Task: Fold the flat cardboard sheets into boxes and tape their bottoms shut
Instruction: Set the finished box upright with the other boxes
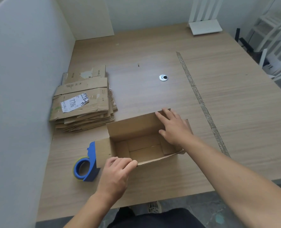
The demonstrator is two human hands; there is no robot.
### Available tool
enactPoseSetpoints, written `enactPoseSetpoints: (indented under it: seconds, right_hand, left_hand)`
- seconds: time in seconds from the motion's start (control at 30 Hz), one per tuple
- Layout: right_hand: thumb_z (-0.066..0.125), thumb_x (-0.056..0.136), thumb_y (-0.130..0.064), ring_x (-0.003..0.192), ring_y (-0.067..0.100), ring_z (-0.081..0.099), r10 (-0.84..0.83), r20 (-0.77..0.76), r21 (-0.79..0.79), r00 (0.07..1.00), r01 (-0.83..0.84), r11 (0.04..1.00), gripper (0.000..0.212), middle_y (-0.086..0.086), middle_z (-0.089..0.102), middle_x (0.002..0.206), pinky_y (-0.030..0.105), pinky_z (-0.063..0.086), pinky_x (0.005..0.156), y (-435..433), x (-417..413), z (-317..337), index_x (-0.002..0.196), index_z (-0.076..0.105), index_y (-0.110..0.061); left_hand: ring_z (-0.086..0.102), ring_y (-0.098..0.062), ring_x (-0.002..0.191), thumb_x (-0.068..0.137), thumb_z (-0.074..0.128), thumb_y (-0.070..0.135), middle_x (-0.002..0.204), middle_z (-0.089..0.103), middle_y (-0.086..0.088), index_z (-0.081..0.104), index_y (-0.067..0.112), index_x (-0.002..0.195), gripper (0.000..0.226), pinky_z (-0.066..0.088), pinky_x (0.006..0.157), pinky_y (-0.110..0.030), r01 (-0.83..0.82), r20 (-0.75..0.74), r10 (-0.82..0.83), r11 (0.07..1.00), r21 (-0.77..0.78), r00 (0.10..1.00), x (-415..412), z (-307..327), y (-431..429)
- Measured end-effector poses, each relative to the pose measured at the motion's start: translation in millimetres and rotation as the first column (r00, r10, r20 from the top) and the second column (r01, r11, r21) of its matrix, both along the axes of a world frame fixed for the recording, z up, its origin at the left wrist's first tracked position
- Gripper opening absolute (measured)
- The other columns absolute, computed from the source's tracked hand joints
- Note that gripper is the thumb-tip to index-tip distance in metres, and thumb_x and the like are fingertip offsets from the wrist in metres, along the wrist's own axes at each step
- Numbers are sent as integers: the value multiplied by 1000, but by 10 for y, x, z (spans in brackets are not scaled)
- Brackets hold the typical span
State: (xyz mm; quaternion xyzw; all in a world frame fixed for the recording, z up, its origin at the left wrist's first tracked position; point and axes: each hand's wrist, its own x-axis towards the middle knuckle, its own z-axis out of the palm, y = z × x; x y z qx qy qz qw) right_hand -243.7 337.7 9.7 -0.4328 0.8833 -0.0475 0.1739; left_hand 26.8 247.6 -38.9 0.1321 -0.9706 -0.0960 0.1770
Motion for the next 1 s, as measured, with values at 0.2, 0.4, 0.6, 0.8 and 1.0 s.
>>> enactPoseSetpoints:
  seconds: [0.2,0.4,0.6,0.8,1.0]
  right_hand:
    - [49,99,-43,145,17,20,-59,56,50,997,56,997,51,-14,18,160,49,24,108,-99,-100,-159,145,27,-45]
    - [42,102,-41,133,20,36,-96,89,55,991,91,994,37,-11,41,146,48,27,101,-135,-184,-243,139,39,-47]
    - [39,103,-43,129,20,41,-87,99,81,991,79,994,35,-12,47,141,47,27,97,-176,-209,-272,138,42,-45]
    - [37,104,-42,125,21,45,-112,91,66,990,106,992,30,-9,53,137,46,28,97,-178,-181,-328,129,54,-39]
    - [37,104,-42,124,19,46,-136,113,48,984,131,990,31,-8,58,131,43,24,95,-139,-164,-354,121,61,-33]
  left_hand:
    - [61,-17,104,75,59,4,113,69,8,66,24,107,38,37,98,-37,-45,-13,45,999,-28,999,102,-68,156]
    - [65,-18,113,83,54,18,126,68,5,70,23,118,39,41,101,-37,1,61,-2,1000,19,998,109,-13,142]
    - [50,-21,133,95,52,26,144,55,1,63,22,134,41,29,113,-30,64,131,-77,993,97,988,291,-169,189]
    - [38,-6,133,98,41,45,141,48,21,57,40,130,36,30,111,-35,-140,203,41,856,498,978,124,-82,87]
    - [30,-14,133,100,49,41,145,34,12,26,34,152,58,19,114,-36,-226,581,84,958,177,809,-226,217,54]
